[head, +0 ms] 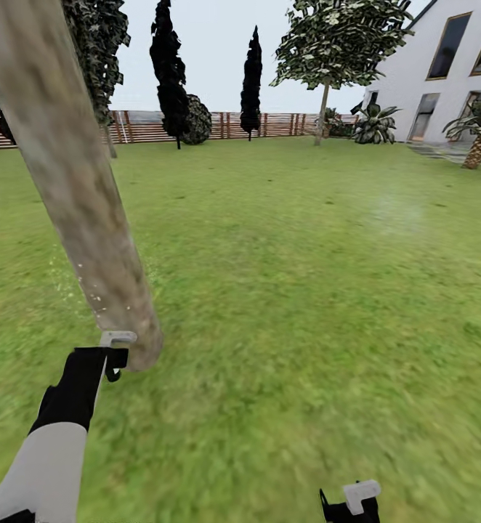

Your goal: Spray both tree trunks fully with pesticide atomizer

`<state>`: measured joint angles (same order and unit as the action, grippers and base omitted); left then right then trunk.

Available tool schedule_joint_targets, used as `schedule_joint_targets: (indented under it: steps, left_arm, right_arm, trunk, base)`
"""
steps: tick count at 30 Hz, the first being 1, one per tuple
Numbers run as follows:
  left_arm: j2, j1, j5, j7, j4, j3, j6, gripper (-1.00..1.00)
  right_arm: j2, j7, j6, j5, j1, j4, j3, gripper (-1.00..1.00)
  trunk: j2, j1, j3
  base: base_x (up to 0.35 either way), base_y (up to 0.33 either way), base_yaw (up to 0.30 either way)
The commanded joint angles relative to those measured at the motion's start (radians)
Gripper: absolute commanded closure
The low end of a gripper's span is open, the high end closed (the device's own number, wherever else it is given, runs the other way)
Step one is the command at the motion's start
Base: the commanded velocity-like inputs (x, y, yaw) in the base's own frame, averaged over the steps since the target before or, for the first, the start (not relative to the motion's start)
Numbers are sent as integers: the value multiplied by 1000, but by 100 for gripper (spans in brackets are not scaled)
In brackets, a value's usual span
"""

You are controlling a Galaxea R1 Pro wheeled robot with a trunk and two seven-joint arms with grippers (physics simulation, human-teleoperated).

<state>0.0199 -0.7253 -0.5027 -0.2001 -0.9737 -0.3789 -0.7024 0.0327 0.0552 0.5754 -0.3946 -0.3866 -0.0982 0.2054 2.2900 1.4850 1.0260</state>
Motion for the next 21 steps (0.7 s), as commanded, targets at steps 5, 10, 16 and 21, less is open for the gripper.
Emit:
schedule_joint_targets:
  steps: [5, 10, 16, 21]
  left_arm:
    - [0, -4, 0, 0, 0, 1, 0, 100]
    - [-2, -5, 0, -1, -53, 2, -9, 100]
    - [-3, -58, 1, -2, -56, 40, -16, 100]
    - [-2, -72, 0, -1, -63, 42, -17, 100]
  right_arm:
    - [0, 0, 0, 0, 0, 0, 0, -100]
    - [0, 0, 0, 0, 0, 0, 0, -100]
    - [0, 0, 0, 0, 0, 0, 0, -100]
    - [1, 0, 0, 0, 0, 0, 0, -100]
  trunk:
    - [0, 0, 0]
    - [0, 0, 0]
    - [0, 0, 0]
    - [0, 0, 0]
  base:
    - [26, -273, 213]
    - [194, -220, 277]
    - [261, -171, 275]
    - [146, -174, 47]
